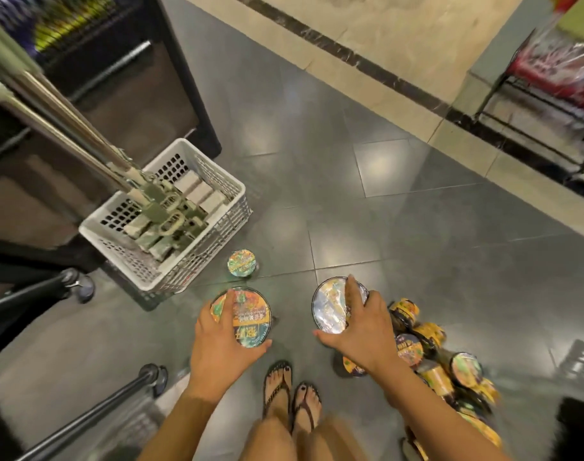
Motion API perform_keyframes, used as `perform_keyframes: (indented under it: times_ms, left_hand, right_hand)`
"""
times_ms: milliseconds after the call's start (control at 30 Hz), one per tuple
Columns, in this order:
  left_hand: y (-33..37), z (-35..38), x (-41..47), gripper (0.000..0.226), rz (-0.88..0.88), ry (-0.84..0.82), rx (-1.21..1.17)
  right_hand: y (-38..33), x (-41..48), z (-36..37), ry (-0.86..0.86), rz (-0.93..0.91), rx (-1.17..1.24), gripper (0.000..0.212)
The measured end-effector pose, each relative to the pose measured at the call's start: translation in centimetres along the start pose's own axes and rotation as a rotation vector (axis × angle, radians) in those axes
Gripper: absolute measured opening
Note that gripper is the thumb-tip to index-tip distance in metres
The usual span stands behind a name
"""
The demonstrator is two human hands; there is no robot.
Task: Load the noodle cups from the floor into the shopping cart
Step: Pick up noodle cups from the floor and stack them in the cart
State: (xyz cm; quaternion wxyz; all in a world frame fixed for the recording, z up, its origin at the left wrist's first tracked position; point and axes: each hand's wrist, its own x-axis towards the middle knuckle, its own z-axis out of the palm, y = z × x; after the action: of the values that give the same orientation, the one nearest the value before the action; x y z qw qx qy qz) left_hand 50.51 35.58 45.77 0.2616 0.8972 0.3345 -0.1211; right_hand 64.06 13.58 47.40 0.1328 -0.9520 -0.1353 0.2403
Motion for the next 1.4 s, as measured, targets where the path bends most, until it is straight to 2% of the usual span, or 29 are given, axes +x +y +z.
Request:
perform_keyframes:
  times_ms: [267,600,767,1033,1133,1267,1400]
  left_hand:
    - [1.1,-7.4,-12.1,0.122,-0.073,0.012,0.035]
    - [1.5,-8.4,-21.5,0.118,-0.205,0.125,-0.065]
    - [0.4,-9.2,-25.3,0.115,-0.316,0.217,-0.126]
    - [-4.5,-8.9,-34.4,0.116,-0.577,0.453,-0.221]
    - [-6.8,-7.9,-38.7,0.116,-0.713,0.53,-0.306]
    - [-9.2,-7.7,-44.0,0.115,-0.901,0.673,-0.45]
    - [-12.4,-7.9,-48.5,0.113,-1.036,0.794,-0.546]
  right_hand:
    - [-3.0,-9.5,-6.7,0.005,-0.06,0.033,0.124]
    - [-2.1,-16.7,-9.7,-0.079,-0.127,0.079,0.122]
    - [-3.1,-18.3,-9.7,-0.184,-0.148,0.103,0.122]
    - [-8.7,-21.5,-7.4,-0.332,-0.481,-0.038,0.118]
    - [-11.9,-23.6,-6.1,-0.394,-0.598,-0.088,0.119]
    - [-16.3,-26.7,-4.4,-0.486,-0.707,-0.104,0.131]
    - [-20.4,-30.2,-2.6,-0.525,-0.852,-0.193,0.126]
